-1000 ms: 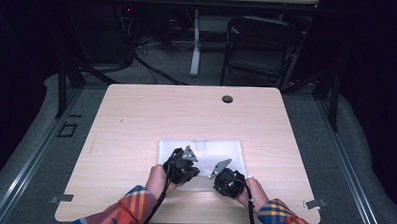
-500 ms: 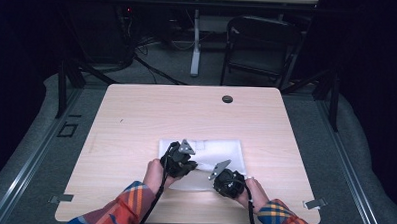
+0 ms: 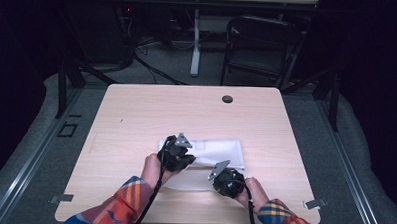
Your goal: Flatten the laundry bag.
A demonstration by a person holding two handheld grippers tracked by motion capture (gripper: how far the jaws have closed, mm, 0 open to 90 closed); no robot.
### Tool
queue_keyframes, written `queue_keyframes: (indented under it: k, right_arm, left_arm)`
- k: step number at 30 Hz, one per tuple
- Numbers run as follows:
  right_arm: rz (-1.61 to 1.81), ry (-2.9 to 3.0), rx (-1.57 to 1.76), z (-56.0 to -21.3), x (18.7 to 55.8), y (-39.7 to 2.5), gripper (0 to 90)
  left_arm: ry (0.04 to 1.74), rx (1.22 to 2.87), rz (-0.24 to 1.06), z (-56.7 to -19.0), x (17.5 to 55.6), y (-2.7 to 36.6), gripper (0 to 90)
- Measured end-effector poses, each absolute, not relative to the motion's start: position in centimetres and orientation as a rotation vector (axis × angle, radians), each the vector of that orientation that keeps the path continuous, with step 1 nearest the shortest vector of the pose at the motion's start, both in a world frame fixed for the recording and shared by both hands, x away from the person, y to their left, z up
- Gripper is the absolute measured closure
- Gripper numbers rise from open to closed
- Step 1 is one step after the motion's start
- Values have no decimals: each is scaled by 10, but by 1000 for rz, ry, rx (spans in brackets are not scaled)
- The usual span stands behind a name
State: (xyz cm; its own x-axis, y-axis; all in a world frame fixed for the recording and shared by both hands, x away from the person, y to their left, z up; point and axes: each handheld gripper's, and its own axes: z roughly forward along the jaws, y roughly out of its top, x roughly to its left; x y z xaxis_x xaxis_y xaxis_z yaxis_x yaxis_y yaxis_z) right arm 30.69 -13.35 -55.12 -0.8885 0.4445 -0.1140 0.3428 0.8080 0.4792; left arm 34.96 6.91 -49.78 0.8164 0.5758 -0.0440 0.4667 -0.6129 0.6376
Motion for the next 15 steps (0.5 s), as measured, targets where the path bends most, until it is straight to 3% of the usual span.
queue_keyframes:
  k: [15]
  right_arm:
    - [660,2761,616,-559,315,-119,900]
  left_arm:
    - [760,2335,222,-492,349,70,876]
